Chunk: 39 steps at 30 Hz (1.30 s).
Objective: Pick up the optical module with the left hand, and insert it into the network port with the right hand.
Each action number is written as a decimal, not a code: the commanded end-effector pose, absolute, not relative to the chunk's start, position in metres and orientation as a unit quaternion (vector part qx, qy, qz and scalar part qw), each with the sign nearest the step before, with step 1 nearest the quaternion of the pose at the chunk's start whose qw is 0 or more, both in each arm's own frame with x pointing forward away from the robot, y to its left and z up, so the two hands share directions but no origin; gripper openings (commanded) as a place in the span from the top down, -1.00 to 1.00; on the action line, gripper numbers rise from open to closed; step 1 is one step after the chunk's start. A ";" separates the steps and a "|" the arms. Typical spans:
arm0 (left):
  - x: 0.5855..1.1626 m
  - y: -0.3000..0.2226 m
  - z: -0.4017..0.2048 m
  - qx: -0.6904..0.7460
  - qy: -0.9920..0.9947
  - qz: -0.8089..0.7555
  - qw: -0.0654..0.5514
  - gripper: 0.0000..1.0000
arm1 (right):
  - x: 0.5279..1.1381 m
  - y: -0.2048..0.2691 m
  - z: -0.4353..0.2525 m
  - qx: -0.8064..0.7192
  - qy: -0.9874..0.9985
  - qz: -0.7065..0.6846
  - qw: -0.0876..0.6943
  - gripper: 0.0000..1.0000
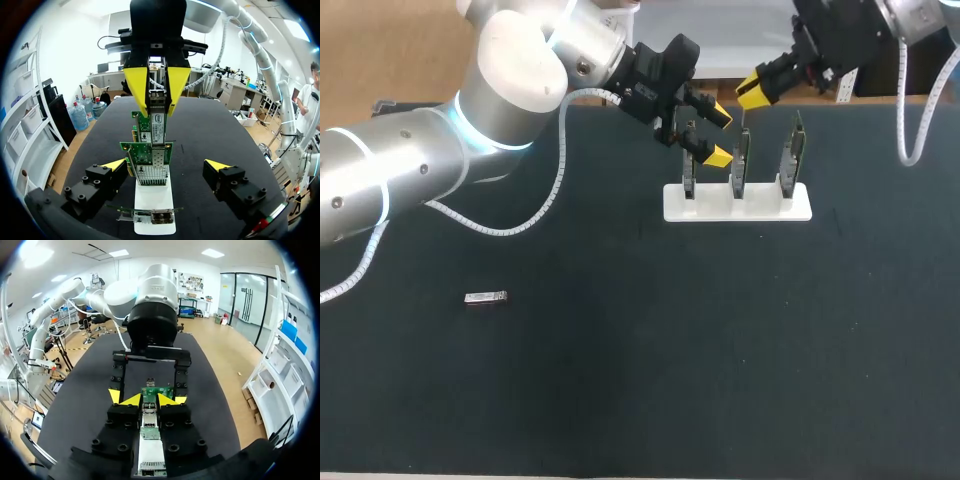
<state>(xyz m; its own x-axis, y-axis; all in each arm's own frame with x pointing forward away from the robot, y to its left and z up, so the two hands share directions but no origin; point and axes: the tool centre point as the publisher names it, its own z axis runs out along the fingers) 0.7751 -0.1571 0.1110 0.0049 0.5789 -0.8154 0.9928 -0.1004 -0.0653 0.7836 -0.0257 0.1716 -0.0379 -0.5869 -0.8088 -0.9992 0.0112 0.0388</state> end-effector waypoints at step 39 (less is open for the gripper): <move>0.777 -0.158 0.111 0.649 0.606 -0.360 0.285 -1.00 | 0.784 -0.025 0.176 -0.633 0.632 0.306 0.326 1.00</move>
